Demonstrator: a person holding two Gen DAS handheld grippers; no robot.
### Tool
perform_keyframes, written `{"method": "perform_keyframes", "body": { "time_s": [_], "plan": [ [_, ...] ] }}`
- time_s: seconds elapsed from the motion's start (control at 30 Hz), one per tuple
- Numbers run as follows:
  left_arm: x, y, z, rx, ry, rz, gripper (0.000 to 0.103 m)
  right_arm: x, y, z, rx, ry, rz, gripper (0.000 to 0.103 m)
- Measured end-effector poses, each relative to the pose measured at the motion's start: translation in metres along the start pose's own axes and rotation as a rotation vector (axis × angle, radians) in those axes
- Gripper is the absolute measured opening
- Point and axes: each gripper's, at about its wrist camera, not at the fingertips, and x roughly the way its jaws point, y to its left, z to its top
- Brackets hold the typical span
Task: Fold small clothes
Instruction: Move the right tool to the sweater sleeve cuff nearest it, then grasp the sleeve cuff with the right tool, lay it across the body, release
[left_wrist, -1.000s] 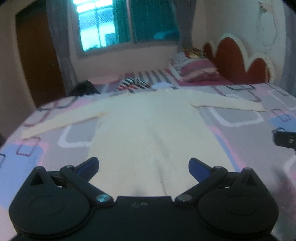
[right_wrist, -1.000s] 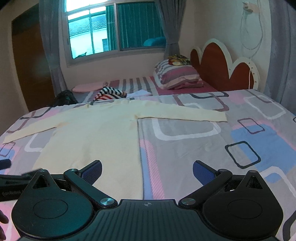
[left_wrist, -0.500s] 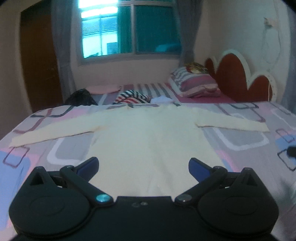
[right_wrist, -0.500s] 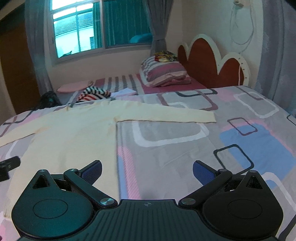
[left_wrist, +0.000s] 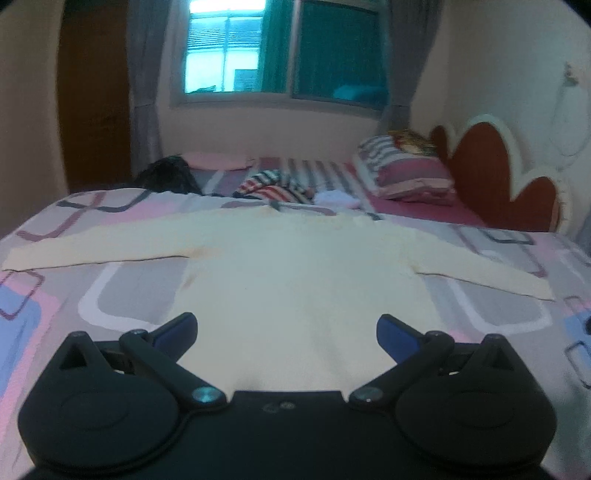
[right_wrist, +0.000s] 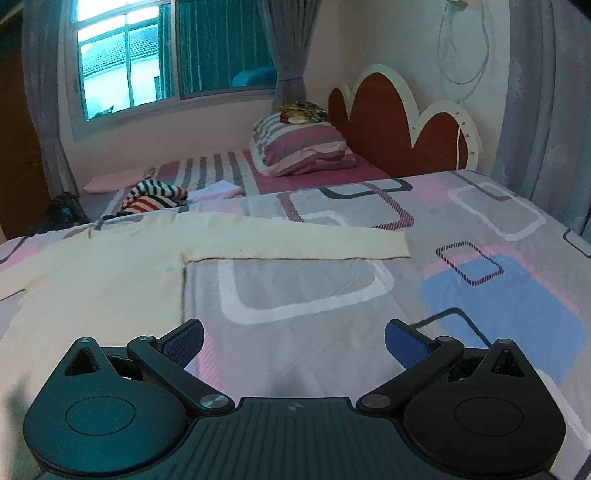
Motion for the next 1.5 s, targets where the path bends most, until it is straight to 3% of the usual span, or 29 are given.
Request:
{"method": "perform_keyframes", "body": {
  "time_s": [0.2, 0.3, 0.43, 0.57, 0.67, 0.77, 0.87, 0.9, 0.97, 1.13, 1.2, 1.5],
  "plan": [
    [0.028, -0.004, 0.005, 0.074, 0.012, 0.005, 0.103, 0.032, -0.013, 0.019, -0.002, -0.021, -0.028, 0.103],
    [0.038, 0.000, 0.006, 0.045, 0.002, 0.024, 0.103, 0.055, -0.024, 0.028, 0.006, -0.028, -0.031, 0.103],
    [0.048, 0.001, 0.005, 0.067, -0.054, 0.227, 0.103, 0.090, -0.044, 0.038, 0.066, -0.046, -0.029, 0.103],
    [0.063, 0.015, 0.007, 0.068, -0.043, 0.202, 0.103, 0.131, -0.074, 0.048, 0.151, -0.061, -0.057, 0.103],
    [0.074, 0.021, 0.010, 0.081, -0.057, 0.238, 0.103, 0.159, -0.095, 0.058, 0.185, -0.073, -0.094, 0.103],
    [0.091, 0.023, 0.015, 0.095, -0.031, 0.265, 0.102, 0.180, -0.109, 0.063, 0.191, -0.062, -0.112, 0.079],
    [0.101, 0.026, 0.017, 0.099, -0.045, 0.272, 0.099, 0.197, -0.123, 0.065, 0.221, -0.055, -0.120, 0.076],
    [0.104, 0.028, 0.019, 0.092, -0.056, 0.271, 0.095, 0.201, -0.125, 0.064, 0.229, -0.059, -0.114, 0.061],
    [0.112, 0.034, 0.023, 0.070, -0.062, 0.270, 0.094, 0.210, -0.134, 0.062, 0.260, -0.052, -0.096, 0.045],
    [0.128, 0.044, 0.032, 0.045, -0.070, 0.247, 0.092, 0.231, -0.158, 0.053, 0.357, -0.034, -0.074, 0.039],
    [0.133, 0.046, 0.033, 0.042, -0.067, 0.237, 0.092, 0.238, -0.170, 0.048, 0.412, -0.030, -0.055, 0.033],
    [0.137, 0.056, 0.022, -0.017, -0.040, 0.238, 0.096, 0.254, -0.199, 0.034, 0.572, -0.014, -0.003, 0.032]
  ]
}}
